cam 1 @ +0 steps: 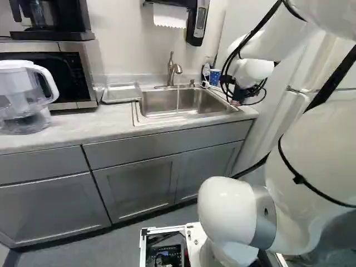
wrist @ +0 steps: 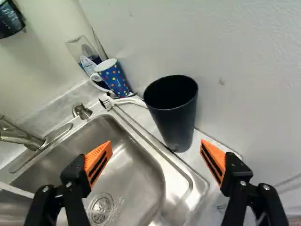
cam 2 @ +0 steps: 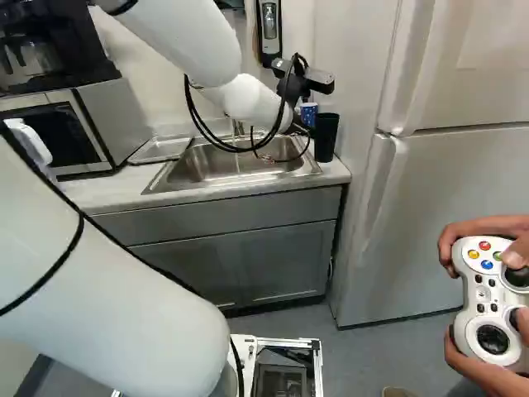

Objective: Rinse the cup and place it in the tray

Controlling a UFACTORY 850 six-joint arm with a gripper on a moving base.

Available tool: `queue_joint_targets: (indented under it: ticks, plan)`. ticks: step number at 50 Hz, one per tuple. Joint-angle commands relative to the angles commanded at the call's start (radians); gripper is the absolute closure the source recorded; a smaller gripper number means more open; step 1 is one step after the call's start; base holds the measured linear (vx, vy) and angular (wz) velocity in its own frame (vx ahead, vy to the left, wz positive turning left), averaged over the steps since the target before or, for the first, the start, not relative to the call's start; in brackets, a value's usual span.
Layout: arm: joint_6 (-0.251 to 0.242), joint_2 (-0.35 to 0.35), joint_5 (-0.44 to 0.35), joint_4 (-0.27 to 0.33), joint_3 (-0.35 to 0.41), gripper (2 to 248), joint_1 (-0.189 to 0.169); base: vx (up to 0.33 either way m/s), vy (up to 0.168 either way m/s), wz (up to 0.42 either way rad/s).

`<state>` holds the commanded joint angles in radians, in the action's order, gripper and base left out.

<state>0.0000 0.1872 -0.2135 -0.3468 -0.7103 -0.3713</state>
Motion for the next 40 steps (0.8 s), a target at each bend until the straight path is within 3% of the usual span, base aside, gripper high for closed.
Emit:
queue_joint_targets:
  ticks: [27,40]
  plan:
    - [0.000,-0.062,0.000,-0.198,-0.057,3,-0.017,0.000,0.000,0.000]
    - [0.000,-0.100,0.000,-0.246,-0.093,3,-0.025,0.000,0.000,0.000]
